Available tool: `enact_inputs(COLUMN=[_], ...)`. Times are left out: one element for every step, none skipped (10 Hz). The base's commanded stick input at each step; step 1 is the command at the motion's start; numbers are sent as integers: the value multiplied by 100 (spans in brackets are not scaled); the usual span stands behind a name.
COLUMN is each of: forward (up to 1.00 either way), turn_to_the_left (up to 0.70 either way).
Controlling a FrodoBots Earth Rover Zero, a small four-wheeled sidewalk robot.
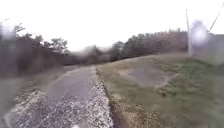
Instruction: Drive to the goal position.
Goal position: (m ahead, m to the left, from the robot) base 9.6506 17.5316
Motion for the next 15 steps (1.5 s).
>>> enact_inputs(forward=[0,0,0,0,0,0,0,0,0,0,0,0,0,0,0], turn_to_the_left=[100,100,0,0,0,0,0,2,4,100,100,100,100,100,100])
